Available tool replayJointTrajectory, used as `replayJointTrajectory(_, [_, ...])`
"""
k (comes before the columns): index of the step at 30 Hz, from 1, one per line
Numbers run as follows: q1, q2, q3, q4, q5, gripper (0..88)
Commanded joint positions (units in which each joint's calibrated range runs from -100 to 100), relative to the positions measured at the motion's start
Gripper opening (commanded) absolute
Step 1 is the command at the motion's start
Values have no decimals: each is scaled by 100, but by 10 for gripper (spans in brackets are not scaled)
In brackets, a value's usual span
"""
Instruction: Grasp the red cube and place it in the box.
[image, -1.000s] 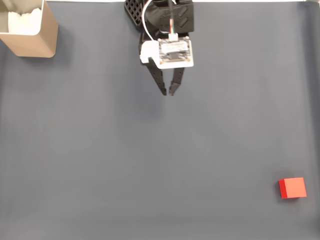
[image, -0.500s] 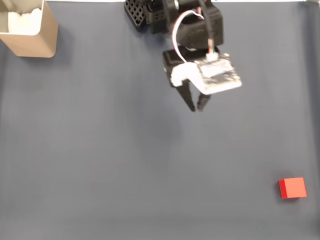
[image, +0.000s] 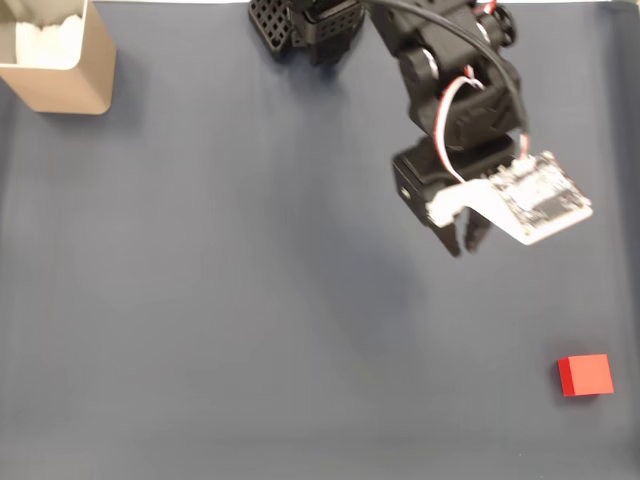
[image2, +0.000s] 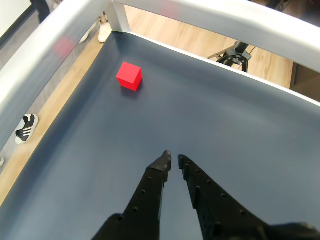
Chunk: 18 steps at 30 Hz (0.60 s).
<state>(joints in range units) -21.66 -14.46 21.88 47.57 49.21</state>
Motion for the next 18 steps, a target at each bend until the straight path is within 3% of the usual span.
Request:
replayJointTrajectory(1, [-149,397,-829,-110,-10,27])
replayJointTrajectory(18, [-313,2971,-3511,-266,73,91])
